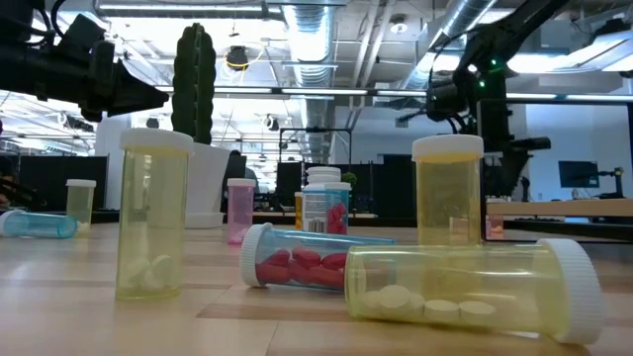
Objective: Pick and place medicine bottles onto shelf by color
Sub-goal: Put the small orange pill bottle on the shelf
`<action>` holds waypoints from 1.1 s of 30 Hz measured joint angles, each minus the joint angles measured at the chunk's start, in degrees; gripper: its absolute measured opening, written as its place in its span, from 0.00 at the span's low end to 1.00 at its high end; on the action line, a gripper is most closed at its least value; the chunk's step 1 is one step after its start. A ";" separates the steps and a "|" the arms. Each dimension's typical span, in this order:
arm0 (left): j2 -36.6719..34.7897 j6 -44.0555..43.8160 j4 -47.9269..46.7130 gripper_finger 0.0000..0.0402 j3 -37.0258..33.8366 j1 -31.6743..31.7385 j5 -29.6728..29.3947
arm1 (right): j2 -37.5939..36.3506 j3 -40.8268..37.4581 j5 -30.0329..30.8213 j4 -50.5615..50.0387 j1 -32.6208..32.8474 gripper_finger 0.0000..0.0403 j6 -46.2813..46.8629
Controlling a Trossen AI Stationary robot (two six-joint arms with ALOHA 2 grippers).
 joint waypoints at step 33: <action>0.00 -0.01 0.00 0.34 0.01 0.00 0.01 | -0.92 -4.66 2.20 9.64 -2.42 0.31 -2.78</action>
